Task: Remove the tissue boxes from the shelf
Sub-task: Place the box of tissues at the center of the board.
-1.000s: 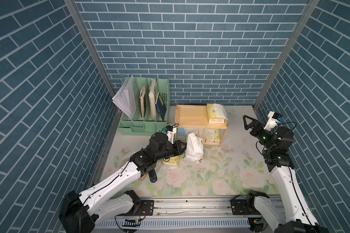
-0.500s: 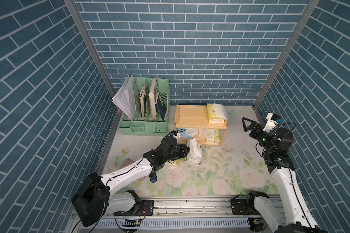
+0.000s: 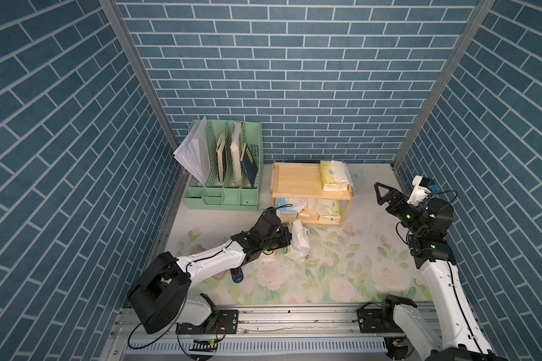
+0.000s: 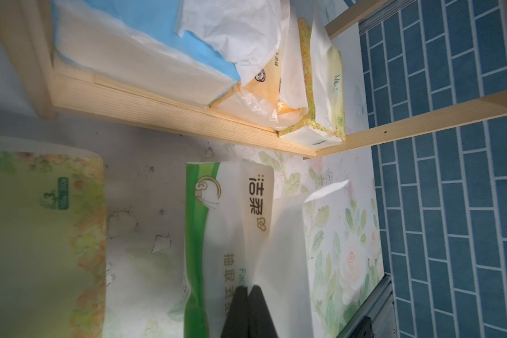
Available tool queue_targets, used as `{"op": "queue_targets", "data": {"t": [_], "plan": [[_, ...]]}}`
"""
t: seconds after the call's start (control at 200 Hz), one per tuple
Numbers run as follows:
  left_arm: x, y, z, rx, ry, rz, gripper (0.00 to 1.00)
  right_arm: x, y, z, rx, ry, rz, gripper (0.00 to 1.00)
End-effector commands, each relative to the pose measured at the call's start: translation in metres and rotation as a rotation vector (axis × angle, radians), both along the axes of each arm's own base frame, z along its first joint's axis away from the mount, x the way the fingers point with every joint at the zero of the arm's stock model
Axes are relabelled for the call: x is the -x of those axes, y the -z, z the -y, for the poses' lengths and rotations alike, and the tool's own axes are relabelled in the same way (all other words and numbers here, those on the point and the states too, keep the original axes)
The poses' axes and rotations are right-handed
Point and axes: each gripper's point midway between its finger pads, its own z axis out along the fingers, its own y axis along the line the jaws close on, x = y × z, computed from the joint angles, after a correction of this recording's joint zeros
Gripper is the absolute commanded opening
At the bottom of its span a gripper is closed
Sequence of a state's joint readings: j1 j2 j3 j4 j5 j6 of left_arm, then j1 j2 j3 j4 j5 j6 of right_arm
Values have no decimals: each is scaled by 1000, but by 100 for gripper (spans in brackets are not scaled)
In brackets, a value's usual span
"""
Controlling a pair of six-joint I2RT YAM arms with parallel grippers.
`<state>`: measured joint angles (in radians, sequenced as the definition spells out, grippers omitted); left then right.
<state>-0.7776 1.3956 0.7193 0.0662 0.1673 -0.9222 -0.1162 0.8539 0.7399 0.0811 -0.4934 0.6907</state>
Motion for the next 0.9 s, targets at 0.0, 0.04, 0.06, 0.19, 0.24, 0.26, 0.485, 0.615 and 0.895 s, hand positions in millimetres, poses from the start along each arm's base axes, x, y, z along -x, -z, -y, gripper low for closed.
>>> {"op": "queue_targets", "data": {"t": [0.0, 0.04, 0.06, 0.19, 0.24, 0.26, 0.485, 0.615, 0.895], "plan": [[-3, 13, -6, -83, -1, 7, 0, 2, -2, 0, 33, 0, 17, 100], [-3, 17, -4, -79, 1, -1, 0, 2, -1, 0, 32, 1, 15, 100], [-3, 19, -4, -77, 1, -4, 0, 2, -1, 0, 32, 1, 14, 100], [-6, 26, -8, -108, -22, -11, 0, 3, 1, 0, 34, 2, 13, 100], [-6, 27, -10, -125, -26, -9, 0, 3, 3, 0, 33, 2, 9, 100], [-7, 27, -12, -133, -30, -6, 1, 3, 3, 1, 33, 2, 10, 100], [-8, 23, -21, -165, -60, 9, 27, 2, 9, 0, 30, -3, 0, 100], [-10, 16, -31, -195, -93, 31, 40, 0, 7, 1, 36, -1, 2, 100], [-11, -25, -53, -219, -142, 130, 73, 0, 7, 5, 61, 20, -1, 100]]}}
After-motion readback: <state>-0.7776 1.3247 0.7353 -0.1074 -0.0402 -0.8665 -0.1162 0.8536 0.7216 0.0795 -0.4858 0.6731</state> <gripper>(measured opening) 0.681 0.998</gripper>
